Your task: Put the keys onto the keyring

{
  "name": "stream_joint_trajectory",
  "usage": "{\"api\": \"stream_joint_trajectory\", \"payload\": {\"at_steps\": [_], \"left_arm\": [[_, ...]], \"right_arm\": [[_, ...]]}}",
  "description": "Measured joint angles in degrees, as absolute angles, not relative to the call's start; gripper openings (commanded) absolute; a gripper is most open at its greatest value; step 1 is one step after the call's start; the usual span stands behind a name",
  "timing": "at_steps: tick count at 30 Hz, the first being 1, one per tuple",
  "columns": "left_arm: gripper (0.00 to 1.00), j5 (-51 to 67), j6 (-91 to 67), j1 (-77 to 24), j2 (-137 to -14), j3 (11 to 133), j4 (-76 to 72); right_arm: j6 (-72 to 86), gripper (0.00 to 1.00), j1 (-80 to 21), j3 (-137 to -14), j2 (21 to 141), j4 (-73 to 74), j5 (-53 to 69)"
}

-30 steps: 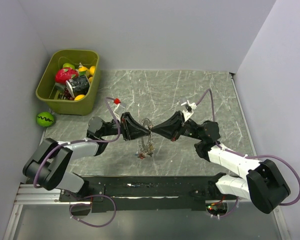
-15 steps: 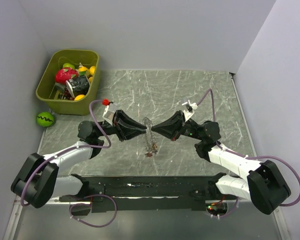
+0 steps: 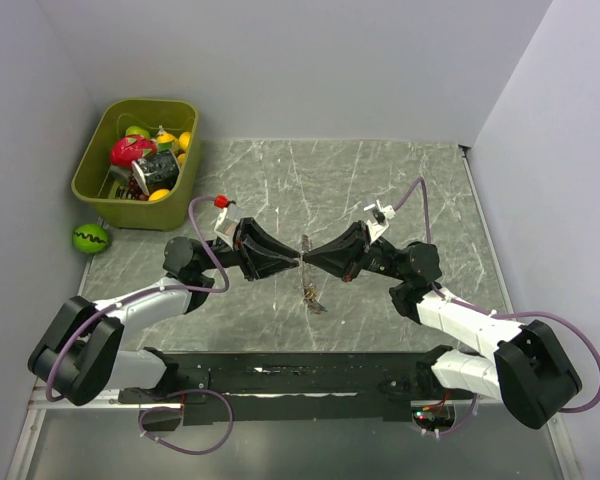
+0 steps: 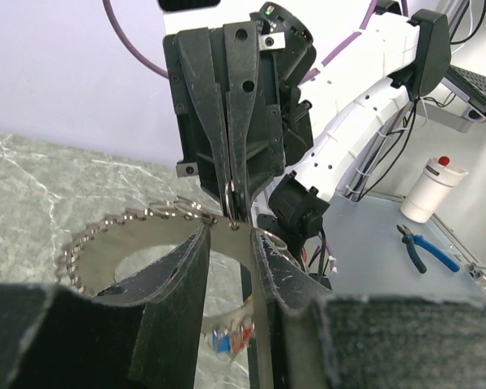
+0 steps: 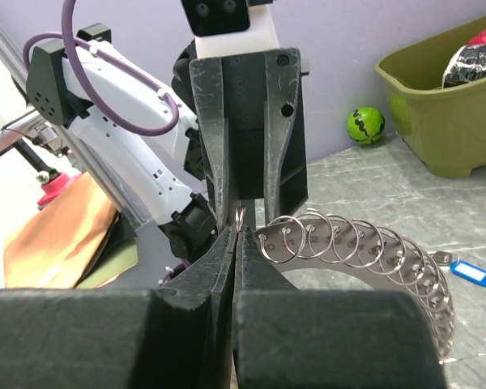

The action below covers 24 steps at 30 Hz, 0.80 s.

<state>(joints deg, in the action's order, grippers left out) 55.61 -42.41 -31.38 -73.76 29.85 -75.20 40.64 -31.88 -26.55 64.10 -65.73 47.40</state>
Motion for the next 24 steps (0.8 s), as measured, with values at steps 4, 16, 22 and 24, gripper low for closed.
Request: {"api": "stream_joint_trajectory", "payload": {"at_steps": [4,16,22,24], "left_arm": [[0.31,55.61,-42.41,-31.46,-73.76,30.26,-75.2],[0.08,55.64,-41.95,-31.73,-75.0,31.64,-75.2],[0.01,55.75,-41.6,-31.68,-75.53,32.32,-75.33],[0.01,55.99,-41.3,-31.68,-75.53,32.49,-75.31]], "right_arm": [[40.66,0.0,-31.88,-26.55,64.12,-65.73,47.4],[41.43,0.0,-31.79,-26.55,65.41,-66.43,47.68],[41.67,0.0,-31.44,-26.55,65.49,-66.81,47.66],[41.69,0.0,-31.44,-26.55,65.49,-66.89,47.64]]}}
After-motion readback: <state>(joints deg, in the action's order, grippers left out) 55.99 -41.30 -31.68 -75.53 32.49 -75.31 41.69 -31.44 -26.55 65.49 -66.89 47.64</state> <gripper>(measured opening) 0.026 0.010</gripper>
